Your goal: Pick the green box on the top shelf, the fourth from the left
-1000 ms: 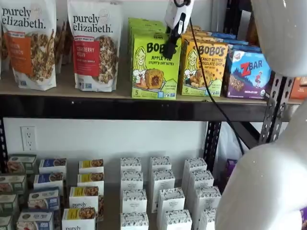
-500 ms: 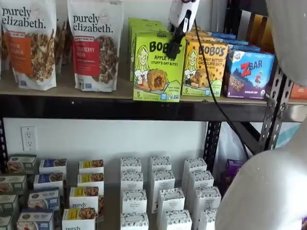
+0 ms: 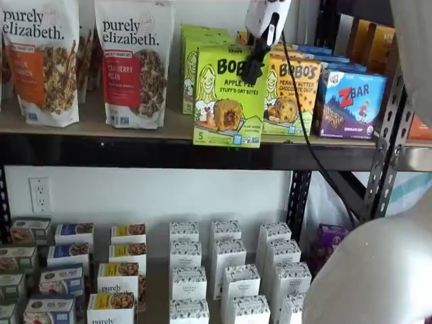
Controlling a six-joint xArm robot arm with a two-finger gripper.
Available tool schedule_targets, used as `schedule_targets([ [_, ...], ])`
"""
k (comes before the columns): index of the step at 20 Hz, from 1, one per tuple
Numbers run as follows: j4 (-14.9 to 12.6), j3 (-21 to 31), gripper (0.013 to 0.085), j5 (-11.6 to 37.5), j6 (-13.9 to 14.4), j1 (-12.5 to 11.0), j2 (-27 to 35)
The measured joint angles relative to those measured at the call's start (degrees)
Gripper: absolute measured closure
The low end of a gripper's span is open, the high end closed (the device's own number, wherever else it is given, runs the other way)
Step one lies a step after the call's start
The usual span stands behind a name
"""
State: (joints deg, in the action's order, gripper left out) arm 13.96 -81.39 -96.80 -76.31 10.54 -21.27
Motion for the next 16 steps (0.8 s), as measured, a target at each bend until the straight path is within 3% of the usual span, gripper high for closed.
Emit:
schedule_targets([
  [16,-1.1,8.2,0.077,1.1,-4.8,-4.5,-6.9],
])
